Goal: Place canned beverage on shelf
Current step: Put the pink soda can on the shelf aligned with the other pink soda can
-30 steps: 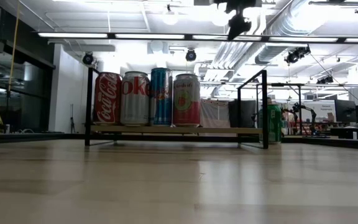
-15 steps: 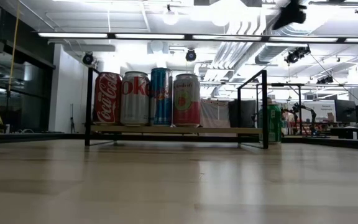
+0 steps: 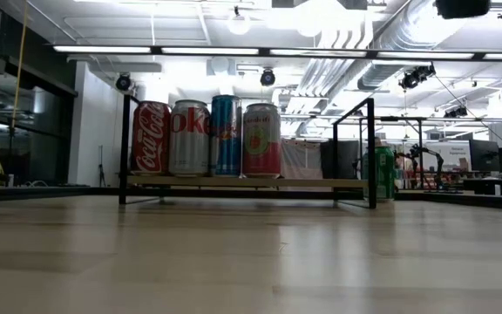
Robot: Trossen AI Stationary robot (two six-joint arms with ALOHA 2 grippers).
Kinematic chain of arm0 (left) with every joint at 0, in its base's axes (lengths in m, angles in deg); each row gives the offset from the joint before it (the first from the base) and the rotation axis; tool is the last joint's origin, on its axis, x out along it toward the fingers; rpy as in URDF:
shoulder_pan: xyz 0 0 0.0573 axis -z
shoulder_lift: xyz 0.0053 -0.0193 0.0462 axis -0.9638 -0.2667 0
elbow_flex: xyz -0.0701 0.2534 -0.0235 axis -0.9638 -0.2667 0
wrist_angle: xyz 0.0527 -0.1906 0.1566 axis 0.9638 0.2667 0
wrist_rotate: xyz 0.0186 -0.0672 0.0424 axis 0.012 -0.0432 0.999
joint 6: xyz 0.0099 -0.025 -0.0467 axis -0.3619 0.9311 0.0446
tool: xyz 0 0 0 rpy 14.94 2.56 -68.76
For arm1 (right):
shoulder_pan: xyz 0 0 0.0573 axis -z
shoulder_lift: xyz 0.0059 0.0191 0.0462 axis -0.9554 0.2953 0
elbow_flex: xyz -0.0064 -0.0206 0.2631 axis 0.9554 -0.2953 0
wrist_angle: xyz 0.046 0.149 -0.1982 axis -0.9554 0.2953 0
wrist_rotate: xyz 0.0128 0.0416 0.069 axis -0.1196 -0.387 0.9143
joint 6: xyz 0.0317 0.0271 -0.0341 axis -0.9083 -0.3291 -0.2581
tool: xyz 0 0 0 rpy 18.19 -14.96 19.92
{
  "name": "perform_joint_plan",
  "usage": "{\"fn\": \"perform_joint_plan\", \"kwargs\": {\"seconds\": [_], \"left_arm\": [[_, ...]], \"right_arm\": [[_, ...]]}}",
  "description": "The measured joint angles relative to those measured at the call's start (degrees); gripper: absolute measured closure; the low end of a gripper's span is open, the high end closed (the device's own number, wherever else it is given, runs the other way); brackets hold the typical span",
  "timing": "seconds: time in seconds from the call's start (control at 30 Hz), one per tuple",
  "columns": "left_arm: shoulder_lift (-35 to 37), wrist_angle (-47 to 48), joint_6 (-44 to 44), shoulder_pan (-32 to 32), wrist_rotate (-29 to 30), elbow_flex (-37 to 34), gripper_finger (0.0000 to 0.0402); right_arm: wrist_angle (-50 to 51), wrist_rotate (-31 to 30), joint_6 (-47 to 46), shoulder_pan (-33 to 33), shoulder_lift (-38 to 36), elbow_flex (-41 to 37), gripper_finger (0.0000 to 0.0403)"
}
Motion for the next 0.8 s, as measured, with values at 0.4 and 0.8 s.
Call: {"fn": "perform_joint_plan", "kwargs": {"seconds": [0.4, 0.8], "left_arm": [[0.0, 0.0, 0.5, 0.0, 4.0, 0.0, 0.0167], [0.0, 0.0, 0.7, 0.0, 3.1, 0.0, 0.0167]], "right_arm": [[23.7, -1.7, -12.5, -25.9, 19.2, 15.7, 0.0009], [19.2, -1.2, -67.4, -44.5, 28.4, 15.9, 0.0009]]}}
